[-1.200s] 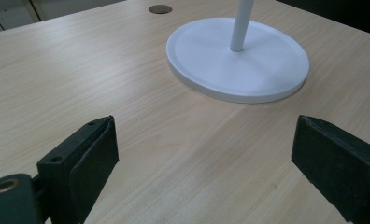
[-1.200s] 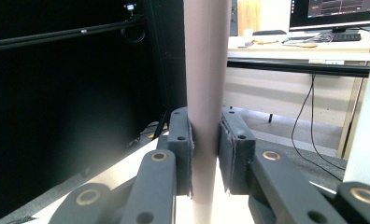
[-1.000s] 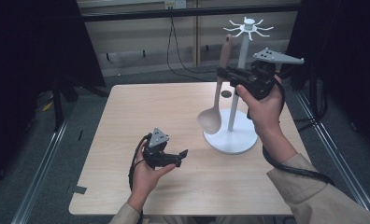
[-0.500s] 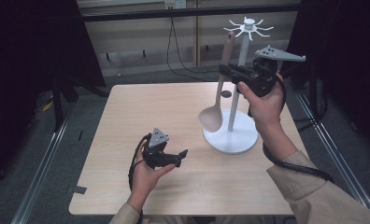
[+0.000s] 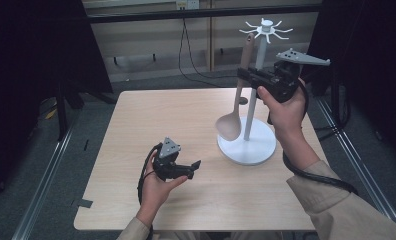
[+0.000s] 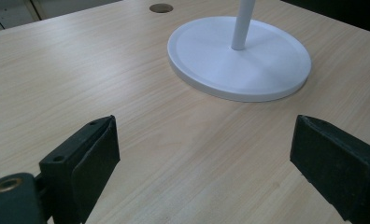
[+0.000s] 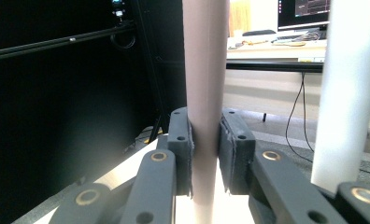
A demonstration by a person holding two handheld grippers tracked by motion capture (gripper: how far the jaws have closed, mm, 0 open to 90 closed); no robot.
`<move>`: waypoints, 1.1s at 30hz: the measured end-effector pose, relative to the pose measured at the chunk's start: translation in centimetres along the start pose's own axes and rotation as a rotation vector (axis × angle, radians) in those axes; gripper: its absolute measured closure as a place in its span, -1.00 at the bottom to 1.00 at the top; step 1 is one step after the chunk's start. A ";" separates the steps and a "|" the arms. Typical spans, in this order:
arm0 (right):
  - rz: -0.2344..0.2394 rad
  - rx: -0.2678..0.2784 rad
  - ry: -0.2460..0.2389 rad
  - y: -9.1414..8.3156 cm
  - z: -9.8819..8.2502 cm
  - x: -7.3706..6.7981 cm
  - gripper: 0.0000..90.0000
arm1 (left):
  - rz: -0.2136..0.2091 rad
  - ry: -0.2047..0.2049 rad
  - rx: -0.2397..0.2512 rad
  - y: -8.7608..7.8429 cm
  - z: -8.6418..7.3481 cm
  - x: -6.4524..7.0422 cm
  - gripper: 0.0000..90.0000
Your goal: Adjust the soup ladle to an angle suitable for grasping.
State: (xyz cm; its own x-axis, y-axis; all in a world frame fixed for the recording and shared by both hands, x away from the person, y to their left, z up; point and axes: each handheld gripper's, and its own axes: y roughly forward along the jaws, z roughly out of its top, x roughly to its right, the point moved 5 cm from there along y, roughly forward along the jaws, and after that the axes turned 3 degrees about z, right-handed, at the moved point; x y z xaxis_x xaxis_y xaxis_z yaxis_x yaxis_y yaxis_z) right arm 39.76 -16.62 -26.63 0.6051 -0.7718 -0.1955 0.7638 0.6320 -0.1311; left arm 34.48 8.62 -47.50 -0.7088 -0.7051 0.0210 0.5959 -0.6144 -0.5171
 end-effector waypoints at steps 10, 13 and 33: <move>-0.016 -0.005 0.000 -0.1 -0.2 0.5 0.70 | 0.002 0.003 0.001 0.0 0.0 -0.1 -0.82; -0.019 -0.003 -0.003 -0.1 -0.2 0.6 0.70 | -0.002 0.001 0.000 0.0 -0.1 -0.1 -0.81; -0.049 -0.013 -0.038 -0.1 -0.4 1.2 0.70 | -0.002 -0.003 0.003 0.0 -0.1 -0.1 -0.81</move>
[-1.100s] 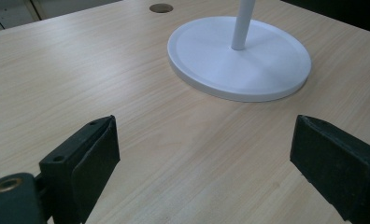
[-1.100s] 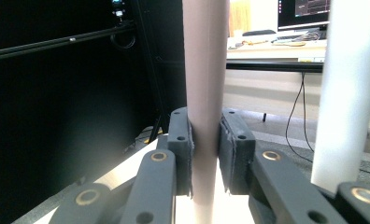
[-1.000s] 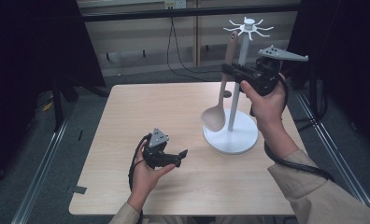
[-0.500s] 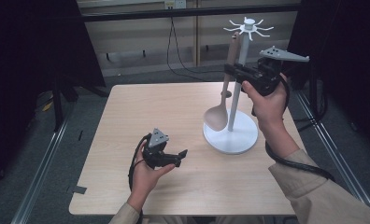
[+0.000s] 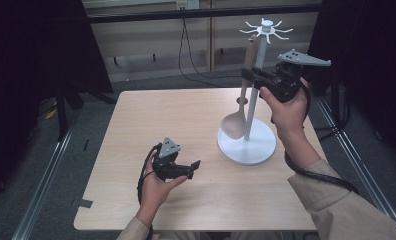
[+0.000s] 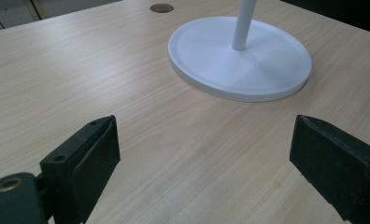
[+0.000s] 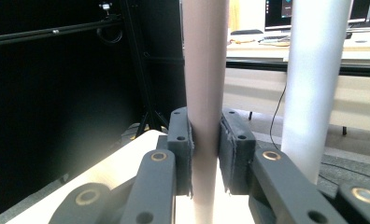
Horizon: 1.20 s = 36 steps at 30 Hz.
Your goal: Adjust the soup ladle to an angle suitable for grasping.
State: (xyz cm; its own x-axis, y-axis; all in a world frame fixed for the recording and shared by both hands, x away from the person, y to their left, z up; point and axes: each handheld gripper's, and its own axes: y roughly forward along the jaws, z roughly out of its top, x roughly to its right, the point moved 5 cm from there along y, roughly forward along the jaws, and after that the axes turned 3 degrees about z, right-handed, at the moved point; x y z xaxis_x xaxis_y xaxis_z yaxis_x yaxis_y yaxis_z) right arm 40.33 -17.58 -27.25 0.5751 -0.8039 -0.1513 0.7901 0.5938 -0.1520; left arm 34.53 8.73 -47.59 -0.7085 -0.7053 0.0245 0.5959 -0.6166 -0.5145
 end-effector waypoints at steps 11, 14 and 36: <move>-0.011 0.007 -0.017 0.0 -0.1 0.1 0.70 | 0.000 0.002 0.000 0.0 0.0 0.0 -0.81; -0.009 0.010 -0.030 0.1 -0.1 0.1 0.69 | 0.001 0.002 0.000 0.0 0.0 0.0 -0.81; -0.031 0.033 -0.046 0.3 -0.3 -0.2 0.32 | -0.008 -0.006 -0.009 0.1 -0.5 -0.7 -0.81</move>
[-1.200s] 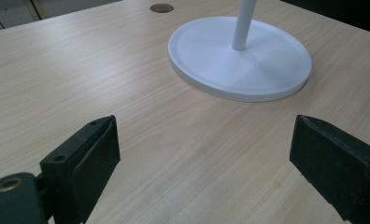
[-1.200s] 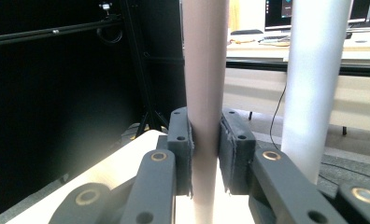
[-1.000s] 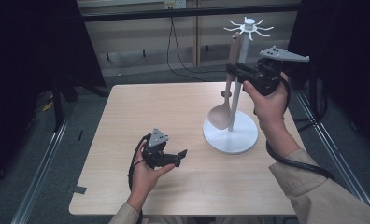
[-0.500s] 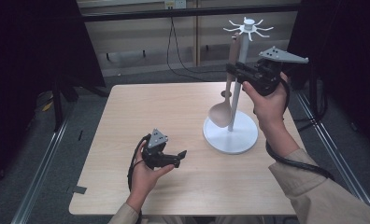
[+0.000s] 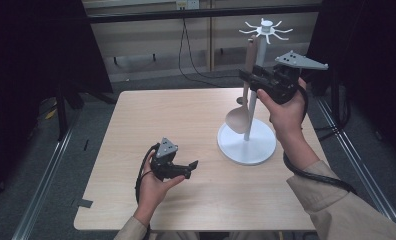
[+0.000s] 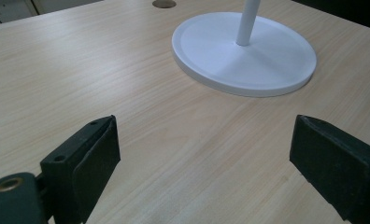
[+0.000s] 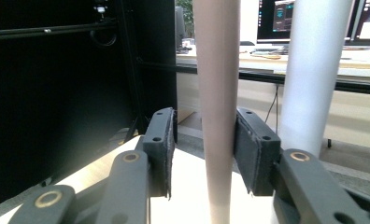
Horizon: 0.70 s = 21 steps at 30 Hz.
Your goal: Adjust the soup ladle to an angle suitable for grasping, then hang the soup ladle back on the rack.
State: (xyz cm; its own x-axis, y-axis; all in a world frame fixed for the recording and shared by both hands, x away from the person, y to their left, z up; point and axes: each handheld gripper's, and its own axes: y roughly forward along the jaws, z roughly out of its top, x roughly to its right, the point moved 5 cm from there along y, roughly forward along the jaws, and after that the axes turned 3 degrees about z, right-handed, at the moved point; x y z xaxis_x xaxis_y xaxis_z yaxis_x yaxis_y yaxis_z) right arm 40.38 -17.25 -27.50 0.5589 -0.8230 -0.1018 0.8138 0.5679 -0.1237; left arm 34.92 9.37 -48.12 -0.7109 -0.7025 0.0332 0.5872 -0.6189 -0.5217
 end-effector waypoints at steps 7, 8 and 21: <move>-0.008 -0.004 0.002 -0.3 -0.5 0.0 0.14 | -0.004 -0.002 -0.002 0.2 0.0 0.0 -0.81; -0.013 -0.015 0.002 -0.5 -0.8 0.0 0.06 | -0.004 -0.002 -0.002 0.2 -0.1 -0.1 -0.81; -0.001 -0.046 -0.011 -1.4 -2.4 -0.6 -0.26 | 0.011 -0.005 -0.020 0.0 -0.5 -0.2 -0.81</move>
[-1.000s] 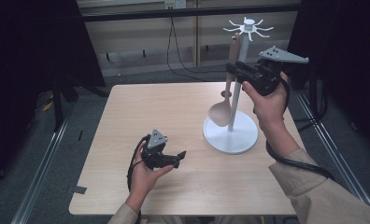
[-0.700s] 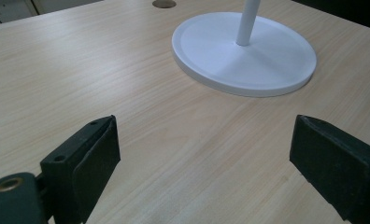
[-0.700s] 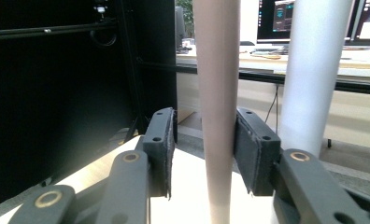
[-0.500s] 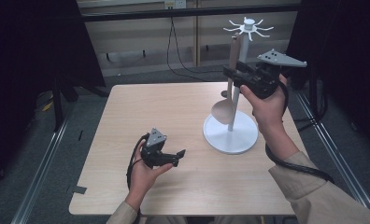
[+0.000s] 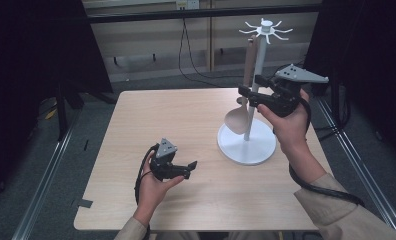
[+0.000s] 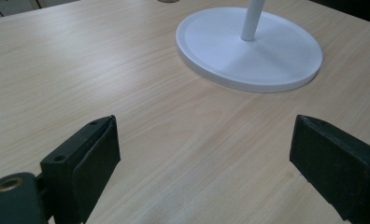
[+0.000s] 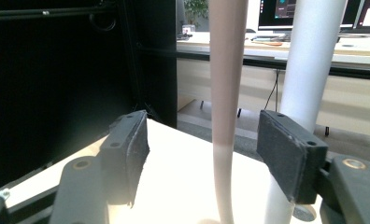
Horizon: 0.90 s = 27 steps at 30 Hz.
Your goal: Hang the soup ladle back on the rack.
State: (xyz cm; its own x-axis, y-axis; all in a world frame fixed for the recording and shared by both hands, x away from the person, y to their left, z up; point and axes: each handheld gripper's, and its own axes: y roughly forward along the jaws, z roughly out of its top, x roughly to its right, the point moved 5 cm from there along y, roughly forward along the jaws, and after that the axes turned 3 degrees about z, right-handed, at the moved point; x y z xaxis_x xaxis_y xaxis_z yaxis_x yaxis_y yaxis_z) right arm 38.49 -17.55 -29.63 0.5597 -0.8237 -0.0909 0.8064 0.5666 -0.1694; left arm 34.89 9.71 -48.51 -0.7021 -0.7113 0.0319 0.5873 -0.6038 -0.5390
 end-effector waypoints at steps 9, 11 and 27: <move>-0.001 -0.030 -0.004 -0.5 -1.5 -0.1 -0.40 | 0.004 0.001 0.000 0.1 0.0 0.1 -0.81; 0.003 -0.033 0.001 -0.6 -1.9 0.0 -0.43 | 0.003 0.004 -0.003 0.1 -0.1 0.1 -0.81; 0.000 -0.102 0.017 -1.7 -6.1 0.4 -0.82 | -0.001 0.011 -0.005 0.3 0.0 0.2 -0.81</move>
State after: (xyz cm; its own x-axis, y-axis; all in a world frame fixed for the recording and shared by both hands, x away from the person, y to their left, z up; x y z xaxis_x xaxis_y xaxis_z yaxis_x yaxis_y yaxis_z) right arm 36.19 -19.02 -35.40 0.5560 -0.8243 -0.1069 0.7821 0.5624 -0.2686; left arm 34.88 9.38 -48.69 -0.7075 -0.7063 0.0232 0.5843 -0.6031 -0.5431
